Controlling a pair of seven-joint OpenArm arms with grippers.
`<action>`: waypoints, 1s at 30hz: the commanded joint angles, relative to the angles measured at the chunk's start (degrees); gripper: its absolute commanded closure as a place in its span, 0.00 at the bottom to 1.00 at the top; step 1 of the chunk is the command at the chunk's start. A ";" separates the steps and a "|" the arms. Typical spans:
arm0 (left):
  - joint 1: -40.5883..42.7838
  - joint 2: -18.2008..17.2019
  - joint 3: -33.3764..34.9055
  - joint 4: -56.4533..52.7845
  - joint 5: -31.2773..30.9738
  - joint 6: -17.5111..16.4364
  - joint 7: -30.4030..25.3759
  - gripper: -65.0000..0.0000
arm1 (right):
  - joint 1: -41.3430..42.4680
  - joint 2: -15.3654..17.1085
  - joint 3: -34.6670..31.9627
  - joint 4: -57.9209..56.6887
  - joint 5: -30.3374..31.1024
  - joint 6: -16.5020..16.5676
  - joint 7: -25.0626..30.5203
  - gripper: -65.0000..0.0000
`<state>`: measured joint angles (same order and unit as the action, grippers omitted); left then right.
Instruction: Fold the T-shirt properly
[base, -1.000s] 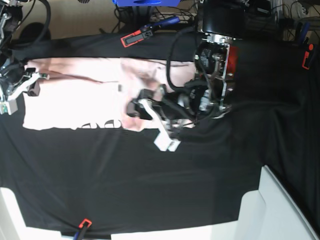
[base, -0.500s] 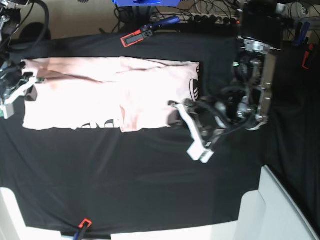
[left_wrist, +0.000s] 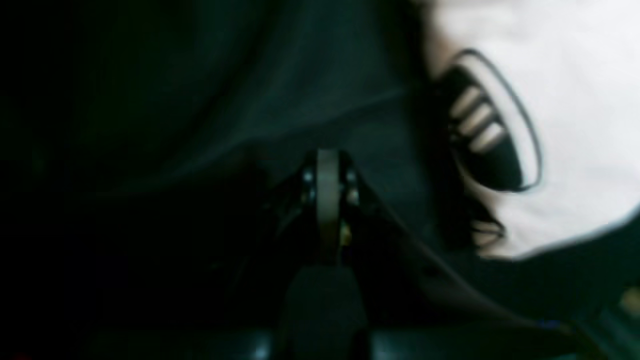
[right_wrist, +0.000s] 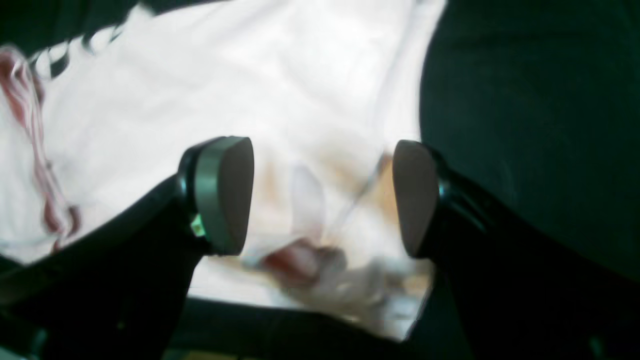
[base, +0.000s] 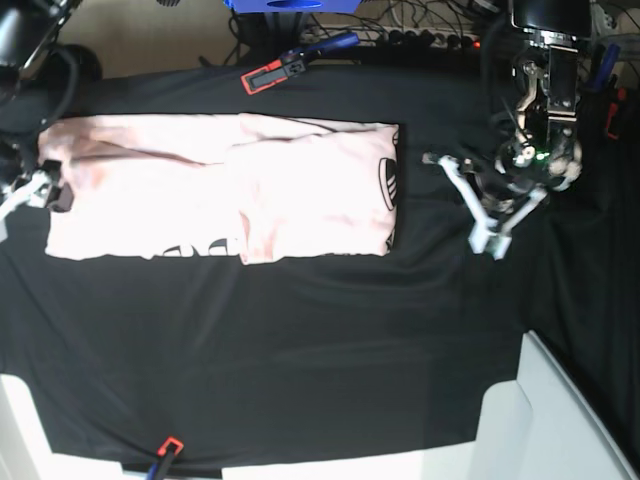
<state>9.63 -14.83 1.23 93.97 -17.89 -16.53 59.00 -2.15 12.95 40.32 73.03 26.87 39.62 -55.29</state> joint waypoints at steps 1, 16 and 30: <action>-0.44 -0.16 -2.60 0.93 0.79 -0.12 -0.94 1.00 | 0.79 1.78 0.34 -1.25 0.86 0.38 0.83 0.36; 1.76 -1.74 -15.17 0.93 1.76 -0.30 -1.02 1.00 | 8.70 13.20 0.08 -32.82 1.04 0.38 8.91 0.35; 2.02 -1.39 -14.99 -0.13 1.76 -0.30 -1.02 1.00 | 5.80 7.49 -2.64 -27.19 0.95 0.38 5.31 0.36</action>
<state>11.88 -15.57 -13.37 93.41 -16.10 -16.73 58.61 3.46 20.73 38.28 45.93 29.21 39.81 -46.35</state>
